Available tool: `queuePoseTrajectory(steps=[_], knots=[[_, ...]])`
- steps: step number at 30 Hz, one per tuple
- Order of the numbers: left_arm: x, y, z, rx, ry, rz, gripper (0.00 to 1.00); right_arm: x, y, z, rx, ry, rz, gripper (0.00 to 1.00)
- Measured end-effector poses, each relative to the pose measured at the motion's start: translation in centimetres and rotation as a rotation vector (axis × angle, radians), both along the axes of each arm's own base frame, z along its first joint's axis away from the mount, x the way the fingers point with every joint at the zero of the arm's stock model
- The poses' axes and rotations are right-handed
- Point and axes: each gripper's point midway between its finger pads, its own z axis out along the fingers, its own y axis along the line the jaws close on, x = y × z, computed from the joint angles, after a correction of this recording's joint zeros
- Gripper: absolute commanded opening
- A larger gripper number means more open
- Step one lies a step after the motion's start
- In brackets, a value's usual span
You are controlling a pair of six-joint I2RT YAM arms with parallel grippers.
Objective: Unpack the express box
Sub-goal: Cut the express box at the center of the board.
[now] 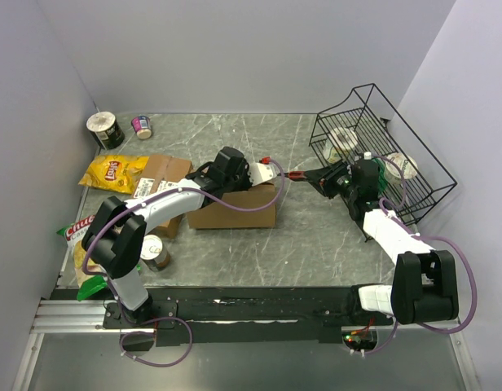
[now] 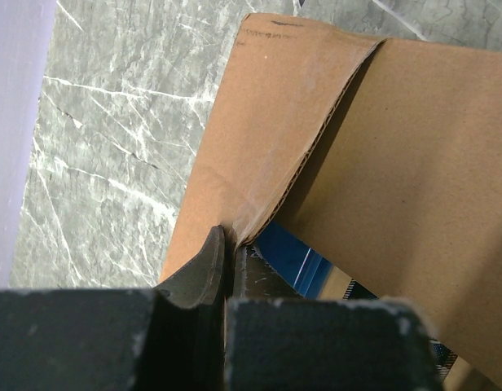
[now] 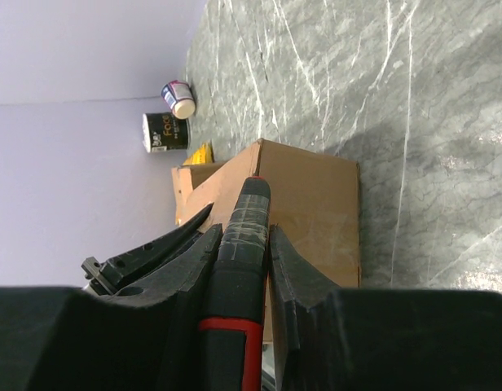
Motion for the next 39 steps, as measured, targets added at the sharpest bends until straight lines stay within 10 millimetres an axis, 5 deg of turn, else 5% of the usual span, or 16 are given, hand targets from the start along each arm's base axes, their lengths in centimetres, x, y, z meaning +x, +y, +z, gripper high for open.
queuePoseTrajectory(steps=[39], knots=[[2.0, -0.7, -0.3, 0.01, -0.024, 0.102, 0.01, 1.7, 1.1, 1.0, -0.025, 0.049, 0.081, 0.0]])
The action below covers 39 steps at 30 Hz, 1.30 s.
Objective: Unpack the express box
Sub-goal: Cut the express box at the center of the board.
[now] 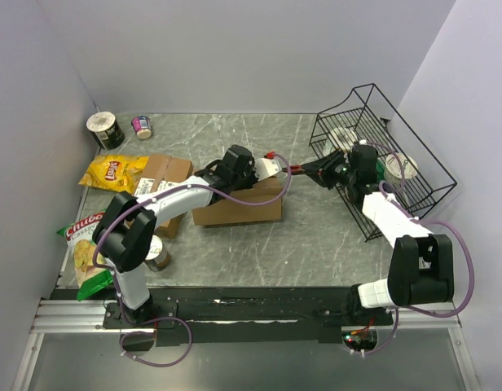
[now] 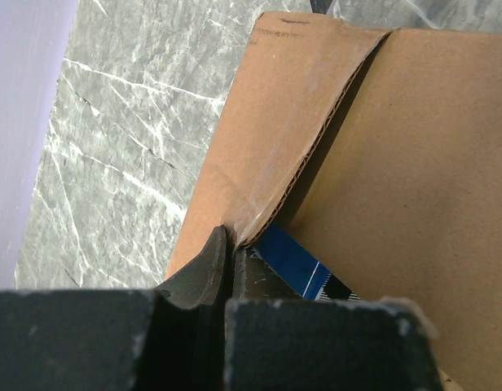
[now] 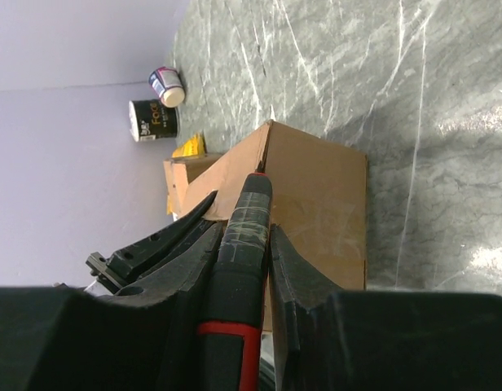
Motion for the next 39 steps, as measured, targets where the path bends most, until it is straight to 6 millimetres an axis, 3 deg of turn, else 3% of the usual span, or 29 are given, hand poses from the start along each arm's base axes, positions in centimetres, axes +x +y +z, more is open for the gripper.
queuePoseTrajectory(steps=[15, 35, 39], knots=[[0.4, -0.6, 0.0, -0.002, -0.019, 0.006, 0.01, -0.2, -0.7, 0.5, -0.023, 0.045, 0.021, 0.0], [2.8, -2.0, 0.1, -0.075, 0.01, 0.057, 0.01, 0.3, -1.8, 1.6, -0.097, 0.049, 0.0, 0.0], [4.2, -2.1, 0.5, -0.103, -0.003, 0.108, 0.01, -1.1, 0.4, 3.7, -0.055, 0.063, 0.101, 0.0]])
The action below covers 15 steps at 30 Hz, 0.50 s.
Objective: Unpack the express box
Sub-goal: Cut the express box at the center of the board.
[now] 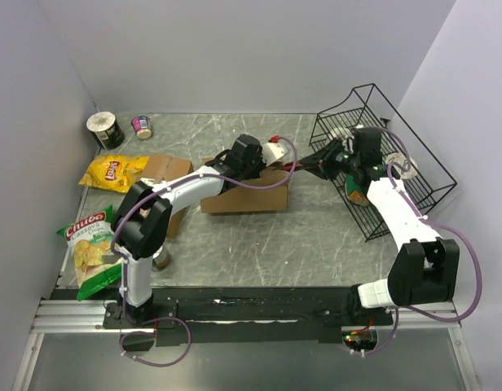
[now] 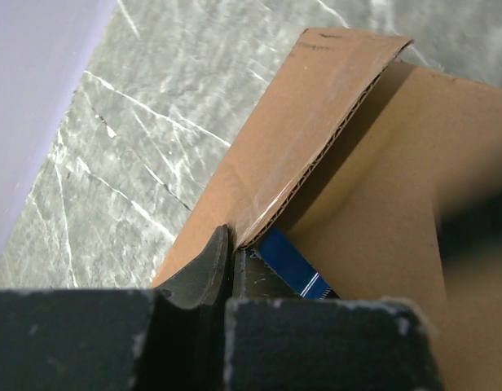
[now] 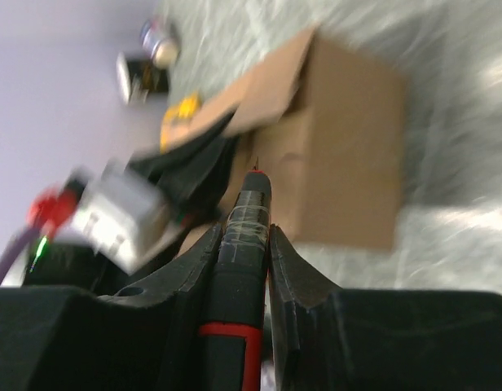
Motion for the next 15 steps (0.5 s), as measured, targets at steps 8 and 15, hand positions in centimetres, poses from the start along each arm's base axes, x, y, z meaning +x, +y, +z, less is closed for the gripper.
queuePoseTrajectory(steps=[8, 15], knots=[[1.6, 0.0, 0.1, -0.017, -0.018, 0.048, 0.01, -0.7, 1.7, 4.1, -0.005, -0.067, 0.101, 0.0], [1.2, 0.0, 0.7, -0.035, 0.01, 0.036, 0.01, 0.5, -2.0, 4.9, -0.14, -0.216, 0.09, 0.0]])
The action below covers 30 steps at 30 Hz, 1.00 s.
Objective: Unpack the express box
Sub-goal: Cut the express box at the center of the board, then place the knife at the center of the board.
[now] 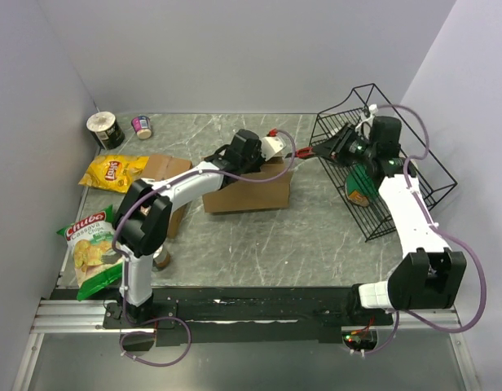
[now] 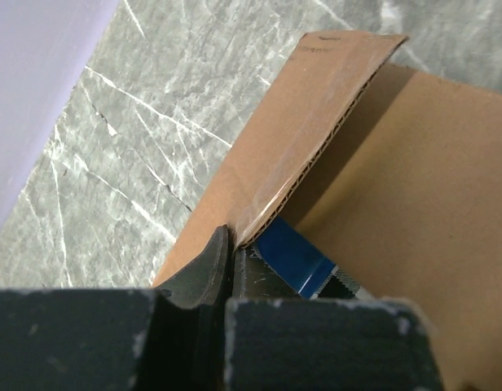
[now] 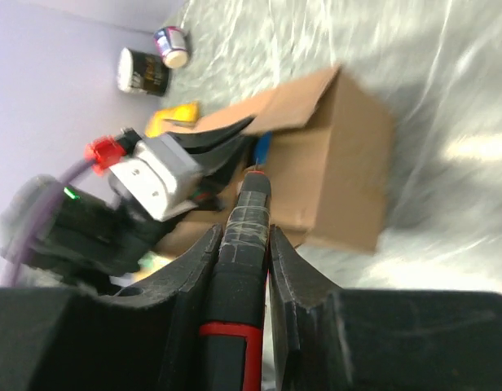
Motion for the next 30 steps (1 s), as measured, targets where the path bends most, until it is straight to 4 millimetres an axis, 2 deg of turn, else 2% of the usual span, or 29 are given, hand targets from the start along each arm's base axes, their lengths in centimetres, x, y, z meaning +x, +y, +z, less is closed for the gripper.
queuePoseTrajectory(steps=[3, 5, 9, 11, 12, 14, 17, 20, 25, 30], knots=[[-0.6, 0.2, 0.6, -0.009, 0.023, -0.004, 0.01, -0.6, 0.0, 2.0, -0.109, -0.202, 0.103, 0.0], [-1.0, 0.4, 1.1, -0.009, 0.031, -0.007, 0.01, -2.1, 1.2, 3.4, -0.18, -0.365, 0.206, 0.0], [-1.7, 0.8, 1.5, -0.016, 0.053, -0.007, 0.01, -6.1, 6.2, 5.0, -0.281, -0.609, 0.438, 0.0], [-1.8, 0.8, 1.5, -0.021, 0.059, -0.009, 0.01, -8.0, 8.7, 5.0, -0.318, -0.689, 0.542, 0.0], [-1.9, 0.8, 1.4, -0.022, 0.062, -0.011, 0.01, -8.5, 9.2, 4.9, -0.329, -0.704, 0.566, 0.0], [-1.9, 0.9, 1.4, -0.026, 0.068, -0.015, 0.01, -9.3, 9.5, 3.9, -0.371, -0.717, 0.596, 0.0], [-2.0, 1.1, 1.6, -0.041, 0.091, -0.029, 0.01, -9.9, 8.6, 2.1, -0.433, -0.701, 0.602, 0.0], [-2.3, 2.0, 2.1, -0.051, 0.116, -0.038, 0.01, -10.7, 7.6, -0.5, -0.5, -0.666, 0.624, 0.0], [-3.1, 3.4, 3.9, -0.08, 0.141, -0.023, 0.01, -11.2, 7.0, -3.1, -0.572, -0.654, 0.673, 0.0], [-4.4, 3.5, 5.6, -0.138, 0.171, -0.032, 0.01, -12.6, 6.4, -6.3, -0.649, -0.662, 0.749, 0.0]])
